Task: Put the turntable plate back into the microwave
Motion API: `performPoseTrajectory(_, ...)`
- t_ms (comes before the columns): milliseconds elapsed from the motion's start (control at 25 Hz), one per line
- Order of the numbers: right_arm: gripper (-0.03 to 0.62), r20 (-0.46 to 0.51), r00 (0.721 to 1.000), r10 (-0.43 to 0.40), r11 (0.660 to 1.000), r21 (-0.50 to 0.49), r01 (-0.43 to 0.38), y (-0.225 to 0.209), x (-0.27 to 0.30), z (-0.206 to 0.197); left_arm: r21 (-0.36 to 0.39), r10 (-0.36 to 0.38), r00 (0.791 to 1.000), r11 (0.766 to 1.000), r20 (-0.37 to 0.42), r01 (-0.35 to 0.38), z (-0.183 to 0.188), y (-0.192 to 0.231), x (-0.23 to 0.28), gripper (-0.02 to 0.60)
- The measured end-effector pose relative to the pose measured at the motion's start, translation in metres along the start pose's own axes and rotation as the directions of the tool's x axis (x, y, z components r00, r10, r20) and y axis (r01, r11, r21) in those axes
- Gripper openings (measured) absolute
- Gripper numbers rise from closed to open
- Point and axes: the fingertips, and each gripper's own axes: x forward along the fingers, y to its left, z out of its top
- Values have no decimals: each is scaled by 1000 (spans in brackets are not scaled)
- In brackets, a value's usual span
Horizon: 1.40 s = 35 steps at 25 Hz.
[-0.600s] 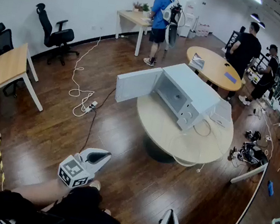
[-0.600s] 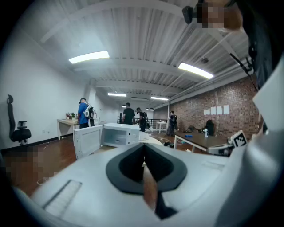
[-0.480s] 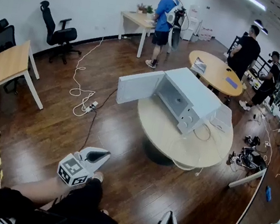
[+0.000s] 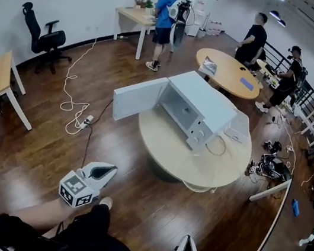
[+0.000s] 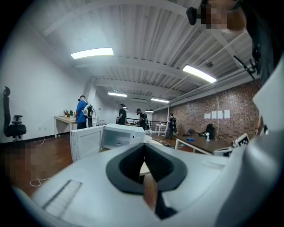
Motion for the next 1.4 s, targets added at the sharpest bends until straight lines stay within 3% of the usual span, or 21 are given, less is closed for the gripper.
performPoseTrajectory(120,2,17,998,-57,998,25,57,-9,22,7,16,-39,999,999,-3,39,3,12,14,3)
performPoseTrajectory(240,2,52,997,-54,999,10,53,-5,52,23,35,-51,999,998,9,50,8,28,28,3)
performPoseTrajectory(400,2,72,997,-39,999,-23,41,24,87,56,8,-43,999,999,14,43,20,65,48,3)
performPoseTrajectory(560,2,32,998,-57,997,-47,59,47,99,62,-2,-80,997,997,-6,80,25,89,63,3)
performPoseTrajectory(760,2,28,992,-120,992,-46,121,51,117,68,45,-181,984,983,-4,181,32,105,89,3)
performPoseTrajectory(1200,2,138,978,-155,985,-54,164,73,172,106,74,-259,965,964,42,255,72,152,123,3)
performPoseTrajectory(1400,2,162,970,-183,980,-45,193,76,179,113,57,-304,952,952,34,302,67,155,133,3)
